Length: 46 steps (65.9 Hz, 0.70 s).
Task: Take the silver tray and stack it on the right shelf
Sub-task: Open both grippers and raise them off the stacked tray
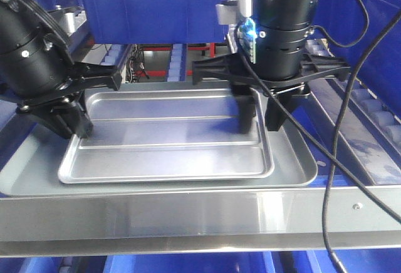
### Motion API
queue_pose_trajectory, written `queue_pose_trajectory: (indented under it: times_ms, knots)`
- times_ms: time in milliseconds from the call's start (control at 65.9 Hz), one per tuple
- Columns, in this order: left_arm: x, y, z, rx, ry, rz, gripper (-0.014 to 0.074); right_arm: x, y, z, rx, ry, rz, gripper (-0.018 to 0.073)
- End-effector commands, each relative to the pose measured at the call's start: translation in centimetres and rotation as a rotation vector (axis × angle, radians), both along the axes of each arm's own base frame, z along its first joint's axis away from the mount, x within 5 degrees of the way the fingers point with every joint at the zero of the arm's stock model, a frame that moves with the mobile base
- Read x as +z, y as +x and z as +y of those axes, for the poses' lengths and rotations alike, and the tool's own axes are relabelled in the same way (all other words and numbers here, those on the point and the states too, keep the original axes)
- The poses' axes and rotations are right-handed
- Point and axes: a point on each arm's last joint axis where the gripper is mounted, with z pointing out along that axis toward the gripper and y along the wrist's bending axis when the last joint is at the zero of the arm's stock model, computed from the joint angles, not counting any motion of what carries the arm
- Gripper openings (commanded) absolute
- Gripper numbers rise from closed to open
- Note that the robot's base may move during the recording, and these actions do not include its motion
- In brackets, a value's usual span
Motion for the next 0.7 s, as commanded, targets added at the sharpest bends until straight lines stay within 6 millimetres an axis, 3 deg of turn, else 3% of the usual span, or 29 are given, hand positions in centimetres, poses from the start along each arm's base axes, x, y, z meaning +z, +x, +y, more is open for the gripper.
queue_pose_trajectory:
  times_ms: [0,91,182,349,516,531,607,683]
  knots:
    - [2.4,0.5,-0.7,-0.020,-0.047,-0.098,0.0145,3.5,0.4,0.4,0.026,0.081,-0.137,0.0526]
    - [2.9,0.8,-0.9,-0.020,-0.054,-0.114,0.0358,3.4,0.4,0.4,0.024,0.078,-0.134,0.0582]
    - [3.2,1.0,-0.8,-0.024,-0.041,-0.111,0.0398,3.7,0.4,0.1,0.014,0.071,-0.126,0.0577]
    - [5.0,1.5,-0.1,-0.003,-0.013,-0.076,0.0227,5.7,0.4,-0.1,-0.002,0.068,-0.133,0.0489]
    - [6.6,2.1,0.0,-0.016,0.018,-0.109,-0.0085,6.9,0.8,0.1,0.004,0.095,-0.185,0.0026]
    - [6.7,2.2,0.0,-0.018,0.018,-0.122,-0.0114,7.0,0.9,0.2,0.006,0.099,-0.190,0.0044]
    - [7.0,2.4,-0.1,-0.020,0.009,-0.151,-0.0088,7.1,1.1,0.3,0.012,0.116,-0.215,0.0109]
    - [7.5,2.4,0.0,-0.013,0.013,-0.129,-0.0092,7.6,1.2,0.4,0.012,0.125,-0.228,0.0105]
